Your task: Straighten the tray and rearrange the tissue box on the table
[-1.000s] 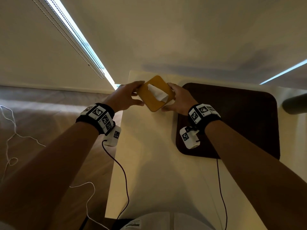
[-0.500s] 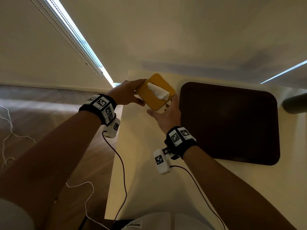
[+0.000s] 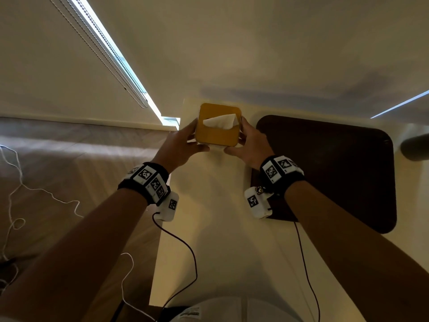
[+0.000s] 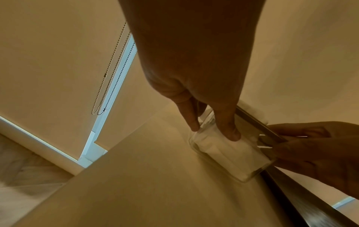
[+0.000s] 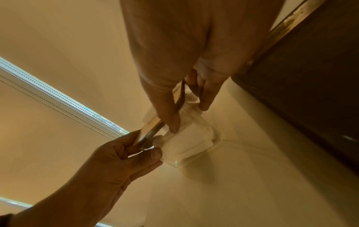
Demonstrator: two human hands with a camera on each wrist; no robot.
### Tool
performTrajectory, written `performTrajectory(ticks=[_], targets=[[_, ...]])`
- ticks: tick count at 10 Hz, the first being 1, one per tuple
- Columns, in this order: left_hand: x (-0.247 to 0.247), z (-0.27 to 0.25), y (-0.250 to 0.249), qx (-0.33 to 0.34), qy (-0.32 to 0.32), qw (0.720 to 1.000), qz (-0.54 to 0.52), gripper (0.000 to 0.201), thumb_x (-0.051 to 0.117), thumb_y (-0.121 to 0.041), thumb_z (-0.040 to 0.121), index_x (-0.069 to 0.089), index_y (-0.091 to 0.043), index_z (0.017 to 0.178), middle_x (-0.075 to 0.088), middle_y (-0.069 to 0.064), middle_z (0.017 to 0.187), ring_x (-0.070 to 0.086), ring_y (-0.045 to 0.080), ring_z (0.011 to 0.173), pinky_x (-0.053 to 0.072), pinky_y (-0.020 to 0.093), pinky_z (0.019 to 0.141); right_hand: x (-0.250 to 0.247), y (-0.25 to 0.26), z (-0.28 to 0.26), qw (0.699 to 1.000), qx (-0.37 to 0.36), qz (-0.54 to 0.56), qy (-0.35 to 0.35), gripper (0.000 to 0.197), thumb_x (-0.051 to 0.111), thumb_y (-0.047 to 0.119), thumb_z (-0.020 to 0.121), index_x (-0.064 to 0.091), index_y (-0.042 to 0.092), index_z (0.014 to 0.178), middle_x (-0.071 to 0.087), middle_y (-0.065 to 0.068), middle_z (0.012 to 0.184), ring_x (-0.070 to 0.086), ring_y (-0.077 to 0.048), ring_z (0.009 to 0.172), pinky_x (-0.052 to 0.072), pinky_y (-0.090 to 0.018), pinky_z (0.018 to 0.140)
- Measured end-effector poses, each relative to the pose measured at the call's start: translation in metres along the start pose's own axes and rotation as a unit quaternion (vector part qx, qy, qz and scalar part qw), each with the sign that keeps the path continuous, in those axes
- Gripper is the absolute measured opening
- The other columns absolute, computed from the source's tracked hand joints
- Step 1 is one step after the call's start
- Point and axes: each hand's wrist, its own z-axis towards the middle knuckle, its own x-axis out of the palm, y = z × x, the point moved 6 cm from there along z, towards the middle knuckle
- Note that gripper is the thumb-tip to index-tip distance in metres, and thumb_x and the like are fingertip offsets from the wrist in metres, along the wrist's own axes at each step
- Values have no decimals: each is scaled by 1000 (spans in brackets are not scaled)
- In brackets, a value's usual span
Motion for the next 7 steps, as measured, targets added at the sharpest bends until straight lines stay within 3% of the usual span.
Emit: performTrajectory(ticks=[1,2,4,5,6,7], targets=[[2,-3,1,9,-10,1000,-2,86,82,-15,77,38,-21,151,62,-9,120,52,-28,102,40,-3,83,2,-2,0,1000,-7,-4,6,106,86,28,70,19,22,153,49,-5,146,51,-20,128,47,-38,103],[3,-3,3,3,-10,1000,-3,86,82,-18,77,38,-24,151,64,-8,122,53,-26,104,41,-1,85,1,-1,-1,1000,-16,-2,5,104,85,25,72,19,22,153,48,-5,147,50,-21,129,46,-34,102],[3,-4,3,-1,-9,1000,-12,85,82,-19,78,38,-26,150,65,-4,126,59,-2,115,42,0,86,1,-2,0,1000,-12,-4,9,107,86,25,71,18,21,153,47,-4,148,49,-21,130,46,-35,103],[4,-4,6,-17,-9,1000,-20,88,83,-22,76,36,-27,151,63,-1,132,59,7,121,48,11,92,-1,-5,1,1000,5,8,14,111,86,21,71,13,17,154,40,-5,153,45,-20,134,43,-31,104],[2,-10,10,-41,-2,999,15,99,81,-44,74,26,-27,154,54,8,144,54,17,129,54,33,97,-1,-2,-7,999,25,-7,19,116,86,23,72,6,16,154,33,-8,156,40,-23,138,39,-42,110],[3,-20,12,-43,-10,997,68,100,68,-62,76,22,-22,155,48,13,150,51,23,131,54,38,96,-3,-6,-17,999,28,-38,-1,105,80,33,77,10,18,154,32,-10,155,37,-25,139,37,-47,111]])
